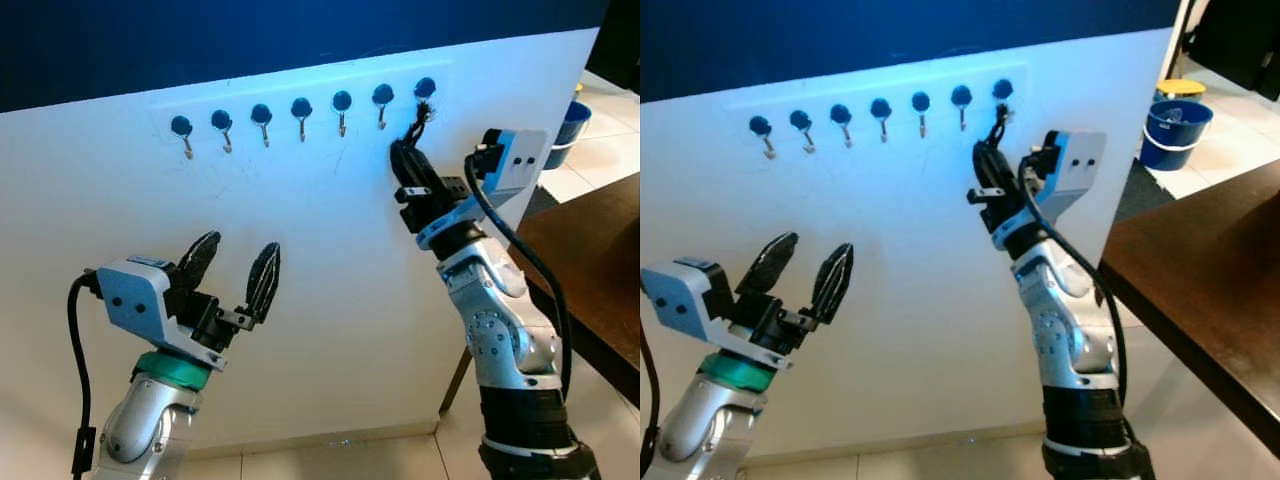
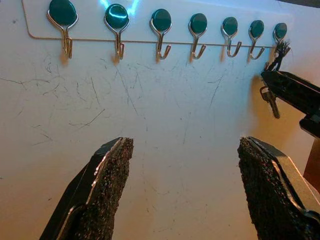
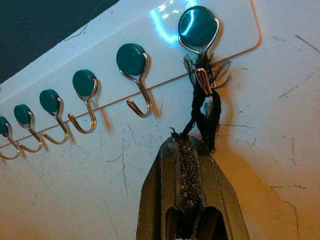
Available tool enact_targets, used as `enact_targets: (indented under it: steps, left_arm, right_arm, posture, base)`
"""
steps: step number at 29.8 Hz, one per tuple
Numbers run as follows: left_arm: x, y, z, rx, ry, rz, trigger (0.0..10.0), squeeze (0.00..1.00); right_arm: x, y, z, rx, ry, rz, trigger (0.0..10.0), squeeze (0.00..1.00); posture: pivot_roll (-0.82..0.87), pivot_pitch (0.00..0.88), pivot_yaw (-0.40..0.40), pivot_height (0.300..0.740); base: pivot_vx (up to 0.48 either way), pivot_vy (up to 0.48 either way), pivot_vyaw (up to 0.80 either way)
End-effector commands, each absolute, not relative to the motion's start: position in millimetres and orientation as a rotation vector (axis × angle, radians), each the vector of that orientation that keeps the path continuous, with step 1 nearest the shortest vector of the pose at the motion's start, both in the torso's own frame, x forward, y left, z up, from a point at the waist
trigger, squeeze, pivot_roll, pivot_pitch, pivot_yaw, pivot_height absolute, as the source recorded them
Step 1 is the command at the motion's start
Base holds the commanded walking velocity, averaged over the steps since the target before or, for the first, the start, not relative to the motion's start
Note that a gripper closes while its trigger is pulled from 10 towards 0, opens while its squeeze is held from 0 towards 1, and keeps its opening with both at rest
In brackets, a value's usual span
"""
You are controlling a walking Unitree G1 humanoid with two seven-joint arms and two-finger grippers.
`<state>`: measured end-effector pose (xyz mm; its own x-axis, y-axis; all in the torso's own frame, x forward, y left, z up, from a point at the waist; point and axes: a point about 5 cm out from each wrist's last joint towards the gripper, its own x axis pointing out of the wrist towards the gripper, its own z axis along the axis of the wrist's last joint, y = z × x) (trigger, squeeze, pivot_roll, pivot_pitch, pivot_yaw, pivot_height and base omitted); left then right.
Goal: Hang keys on a hook
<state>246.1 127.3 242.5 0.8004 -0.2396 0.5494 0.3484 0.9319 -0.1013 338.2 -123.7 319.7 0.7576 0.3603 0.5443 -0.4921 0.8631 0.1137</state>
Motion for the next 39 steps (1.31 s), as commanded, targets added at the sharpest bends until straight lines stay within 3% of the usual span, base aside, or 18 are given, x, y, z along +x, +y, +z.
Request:
enact_targets:
  steps: [1, 10, 16, 18, 36, 37, 38, 39]
  left_arm:
    - [245.5, 131.4, 237.9, -0.196, -0.538, -0.308, 10.0, 0.00]
    - [245.1, 128.5, 240.3, -0.198, -0.545, -0.335, 10.0, 0.00]
    - [234.0, 103.2, 248.5, -0.171, -0.542, -0.577, 10.0, 0.00]
    - [224.1, 85.0, 247.5, -0.147, -0.515, -0.728, 10.0, 0.00]
    - [223.5, 83.5, 243.8, -0.088, -0.496, -0.751, 10.0, 0.00]
    - [223.6, 83.8, 243.9, -0.087, -0.496, -0.748, 10.0, 0.00]
    - [223.6, 84.1, 244.0, -0.086, -0.494, -0.745, 10.0, 0.00]
    - [223.6, 84.1, 244.0, -0.086, -0.494, -0.745, 10.0, 0.00]
  right_arm:
    - [337.9, -118.3, 312.4, 0.258, -0.505, 0.485, 10.0, 0.00]
    - [336.7, -116.3, 306.9, 0.259, -0.487, 0.486, 10.0, 0.00]
    - [336.3, -116.0, 305.3, 0.262, -0.481, 0.485, 10.0, 0.00]
    - [336.8, -116.0, 305.7, 0.263, -0.482, 0.483, 10.0, 0.00]
    - [336.1, -116.7, 308.6, 0.275, -0.498, 0.480, 10.0, 0.00]
    - [335.5, -116.5, 309.0, 0.284, -0.501, 0.489, 10.0, 0.38]
    - [334.8, -116.4, 309.5, 0.288, -0.505, 0.495, 10.0, 1.00]
    - [334.8, -116.4, 309.5, 0.288, -0.505, 0.495, 10.0, 1.00]
  posture:
    - [-0.15, 0.127, 0.242, 0.740]
    - [-0.15, 0.127, 0.242, 0.740]
    - [-0.15, 0.127, 0.239, 0.740]
    - [-0.15, 0.125, 0.238, 0.740]
    - [-0.15, 0.122, 0.240, 0.740]
    - [-0.15, 0.122, 0.240, 0.740]
    - [-0.15, 0.122, 0.240, 0.740]
    - [-0.15, 0.122, 0.240, 0.740]
  base:
    - [0.000, 0.000, 0.00]
    - [0.000, 0.000, 0.00]
    - [0.000, 0.000, 0.00]
    - [0.000, 0.000, 0.00]
    - [0.000, 0.000, 0.00]
    - [0.000, 0.000, 0.00]
    - [0.000, 0.000, 0.00]
    - [0.000, 0.000, 0.00]
